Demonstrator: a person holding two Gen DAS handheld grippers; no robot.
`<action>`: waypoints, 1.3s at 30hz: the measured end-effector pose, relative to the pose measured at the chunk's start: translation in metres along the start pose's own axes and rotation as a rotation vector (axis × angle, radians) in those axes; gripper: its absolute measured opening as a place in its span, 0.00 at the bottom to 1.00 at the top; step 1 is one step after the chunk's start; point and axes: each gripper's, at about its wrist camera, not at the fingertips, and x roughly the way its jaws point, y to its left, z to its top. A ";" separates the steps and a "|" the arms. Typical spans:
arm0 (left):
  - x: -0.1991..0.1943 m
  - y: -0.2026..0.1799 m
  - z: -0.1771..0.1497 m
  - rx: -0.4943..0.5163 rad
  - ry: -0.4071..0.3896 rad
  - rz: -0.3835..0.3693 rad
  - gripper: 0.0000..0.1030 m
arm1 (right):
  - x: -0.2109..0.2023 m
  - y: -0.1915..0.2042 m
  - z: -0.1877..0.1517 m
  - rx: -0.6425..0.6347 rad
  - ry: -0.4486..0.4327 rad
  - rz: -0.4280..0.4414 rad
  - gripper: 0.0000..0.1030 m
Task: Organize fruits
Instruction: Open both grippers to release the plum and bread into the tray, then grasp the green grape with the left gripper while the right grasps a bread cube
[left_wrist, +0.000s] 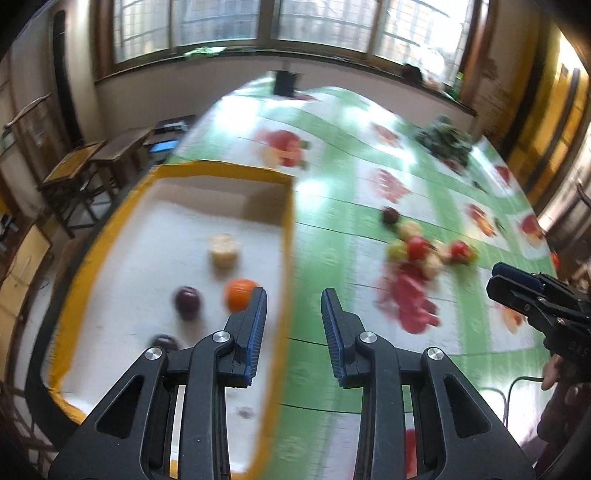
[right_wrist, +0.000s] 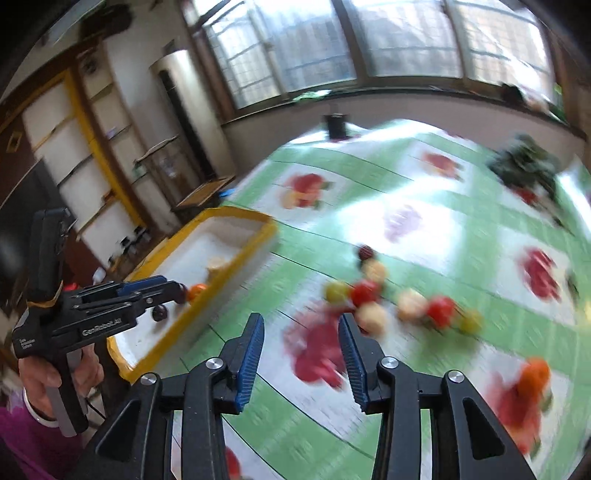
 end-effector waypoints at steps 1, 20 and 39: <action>0.003 -0.008 -0.001 0.009 0.009 -0.016 0.29 | -0.006 -0.007 -0.006 0.021 0.000 -0.007 0.40; 0.087 -0.092 0.024 0.229 0.156 -0.097 0.29 | -0.026 -0.051 -0.054 0.049 0.094 -0.090 0.45; 0.134 -0.099 0.053 0.306 0.195 -0.123 0.29 | 0.018 -0.050 -0.034 -0.005 0.152 -0.027 0.45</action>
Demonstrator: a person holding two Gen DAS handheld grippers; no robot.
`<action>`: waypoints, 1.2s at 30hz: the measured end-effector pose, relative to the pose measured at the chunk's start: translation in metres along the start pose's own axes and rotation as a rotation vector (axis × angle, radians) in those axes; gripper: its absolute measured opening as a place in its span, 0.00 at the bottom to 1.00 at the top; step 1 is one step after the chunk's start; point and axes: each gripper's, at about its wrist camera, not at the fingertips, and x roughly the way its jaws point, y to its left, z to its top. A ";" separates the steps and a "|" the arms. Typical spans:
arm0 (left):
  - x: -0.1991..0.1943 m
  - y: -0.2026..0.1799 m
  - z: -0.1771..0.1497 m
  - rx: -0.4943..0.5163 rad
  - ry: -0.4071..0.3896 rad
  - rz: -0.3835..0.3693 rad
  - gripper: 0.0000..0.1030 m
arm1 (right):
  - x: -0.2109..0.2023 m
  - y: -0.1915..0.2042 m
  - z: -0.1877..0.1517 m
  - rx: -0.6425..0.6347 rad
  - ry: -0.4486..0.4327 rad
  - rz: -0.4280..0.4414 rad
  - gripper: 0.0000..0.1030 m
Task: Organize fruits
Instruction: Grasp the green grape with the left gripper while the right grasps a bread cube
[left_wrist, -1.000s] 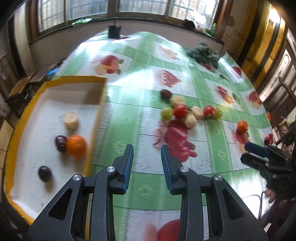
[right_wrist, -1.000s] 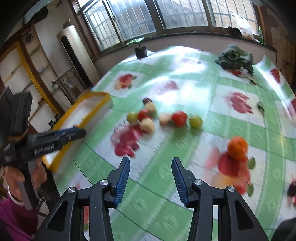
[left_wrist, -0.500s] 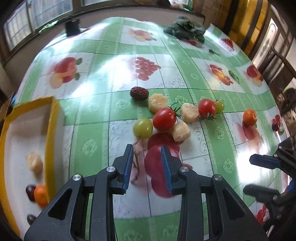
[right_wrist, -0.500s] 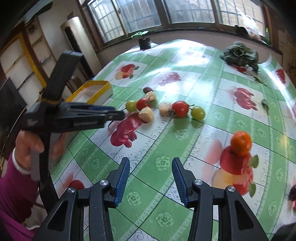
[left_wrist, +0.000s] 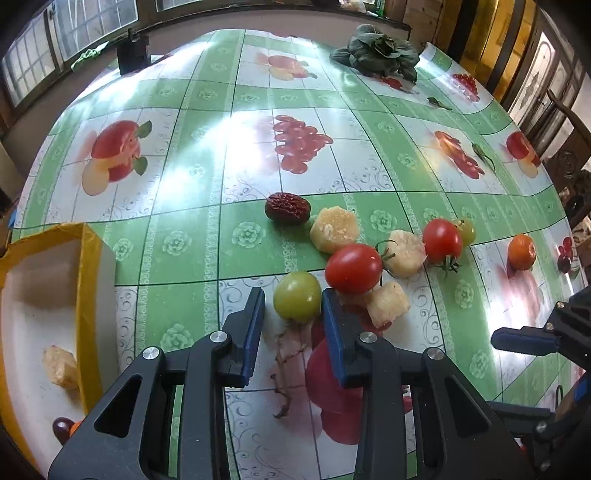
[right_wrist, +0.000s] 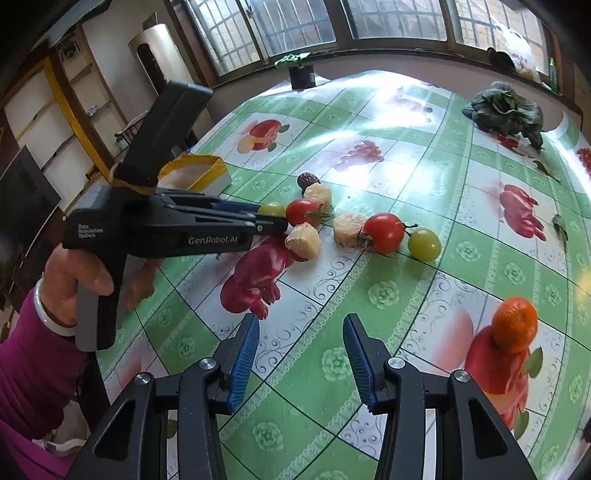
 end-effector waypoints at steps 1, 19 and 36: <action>0.000 -0.001 0.000 0.011 -0.002 0.001 0.29 | 0.002 0.001 0.000 -0.002 0.006 0.002 0.45; -0.020 0.007 -0.021 -0.086 -0.042 0.040 0.24 | 0.041 0.004 0.034 -0.001 -0.011 -0.059 0.45; -0.065 0.012 -0.059 -0.173 -0.108 0.046 0.24 | 0.060 0.012 0.041 -0.044 0.007 -0.141 0.28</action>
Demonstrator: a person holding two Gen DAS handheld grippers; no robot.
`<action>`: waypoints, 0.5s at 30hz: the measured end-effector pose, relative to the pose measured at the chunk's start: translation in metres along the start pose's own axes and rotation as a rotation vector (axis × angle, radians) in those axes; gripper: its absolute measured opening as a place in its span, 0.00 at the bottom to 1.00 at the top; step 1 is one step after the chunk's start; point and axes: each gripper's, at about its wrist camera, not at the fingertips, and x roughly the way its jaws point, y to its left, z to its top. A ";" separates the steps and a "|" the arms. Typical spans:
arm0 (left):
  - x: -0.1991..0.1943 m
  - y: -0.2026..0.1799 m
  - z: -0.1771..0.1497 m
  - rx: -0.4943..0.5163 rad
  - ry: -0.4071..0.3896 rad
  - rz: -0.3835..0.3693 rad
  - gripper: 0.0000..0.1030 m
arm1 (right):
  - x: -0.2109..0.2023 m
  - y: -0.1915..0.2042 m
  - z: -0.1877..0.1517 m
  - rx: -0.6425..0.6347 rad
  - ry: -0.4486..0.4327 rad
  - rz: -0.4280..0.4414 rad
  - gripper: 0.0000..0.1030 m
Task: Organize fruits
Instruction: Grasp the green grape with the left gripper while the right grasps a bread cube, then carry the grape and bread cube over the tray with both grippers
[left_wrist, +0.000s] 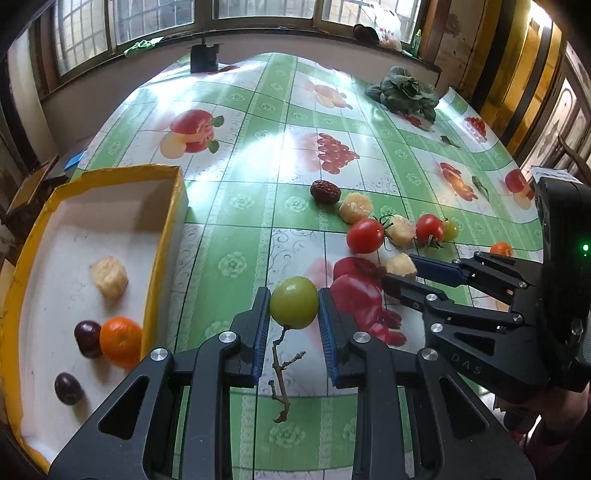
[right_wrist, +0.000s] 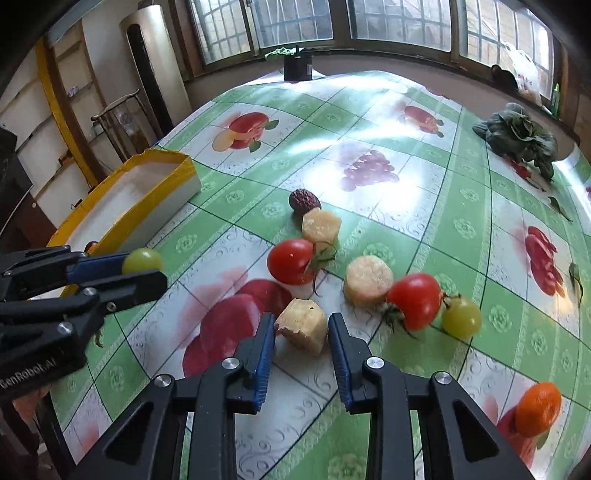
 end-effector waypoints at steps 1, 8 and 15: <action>-0.003 0.001 -0.001 -0.003 -0.001 -0.001 0.24 | -0.002 0.001 -0.001 0.002 -0.004 0.001 0.28; -0.028 0.014 -0.013 -0.034 -0.040 0.014 0.24 | -0.033 0.018 -0.006 -0.005 -0.047 0.036 0.28; -0.048 0.029 -0.025 -0.059 -0.072 0.056 0.24 | -0.053 0.046 -0.008 -0.030 -0.078 0.076 0.28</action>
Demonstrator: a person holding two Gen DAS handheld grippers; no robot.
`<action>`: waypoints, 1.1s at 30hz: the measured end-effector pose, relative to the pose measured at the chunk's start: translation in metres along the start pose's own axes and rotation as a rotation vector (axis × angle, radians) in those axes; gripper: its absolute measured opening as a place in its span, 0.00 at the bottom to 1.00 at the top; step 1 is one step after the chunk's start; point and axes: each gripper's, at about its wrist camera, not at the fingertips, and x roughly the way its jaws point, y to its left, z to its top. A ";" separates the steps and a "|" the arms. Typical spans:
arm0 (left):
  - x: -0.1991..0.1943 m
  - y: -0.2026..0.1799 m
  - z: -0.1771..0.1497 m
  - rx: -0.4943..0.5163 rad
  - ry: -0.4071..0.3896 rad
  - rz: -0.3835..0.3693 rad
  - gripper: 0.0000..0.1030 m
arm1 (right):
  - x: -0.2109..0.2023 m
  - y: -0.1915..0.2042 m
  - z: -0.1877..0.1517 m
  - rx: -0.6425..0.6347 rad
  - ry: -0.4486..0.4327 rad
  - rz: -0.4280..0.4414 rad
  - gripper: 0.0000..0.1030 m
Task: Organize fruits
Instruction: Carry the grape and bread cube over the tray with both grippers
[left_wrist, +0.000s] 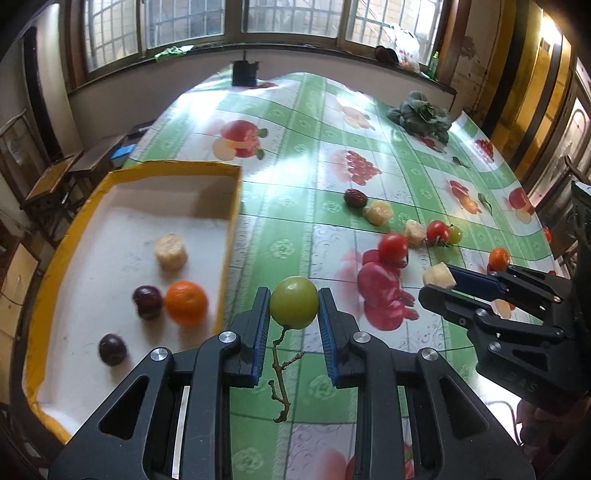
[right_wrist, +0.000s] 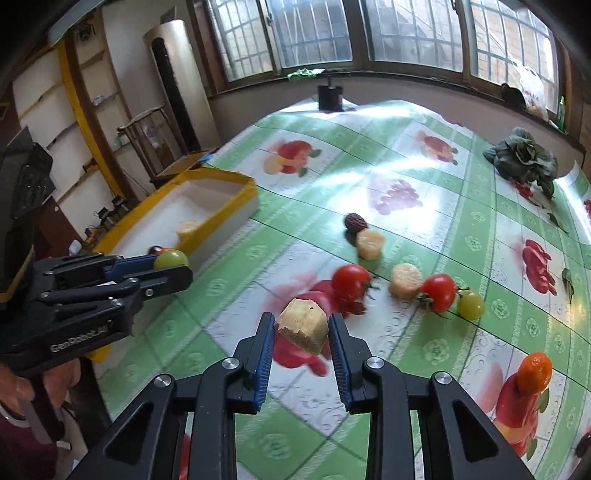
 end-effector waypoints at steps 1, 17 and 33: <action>-0.003 0.002 -0.001 -0.001 -0.008 0.010 0.24 | -0.001 0.004 0.000 -0.005 -0.002 0.003 0.28; -0.031 0.058 -0.012 -0.067 -0.053 0.071 0.24 | 0.001 0.076 0.013 -0.109 -0.006 0.071 0.28; -0.026 0.154 -0.009 -0.217 -0.042 0.149 0.24 | 0.037 0.144 0.038 -0.226 0.036 0.161 0.28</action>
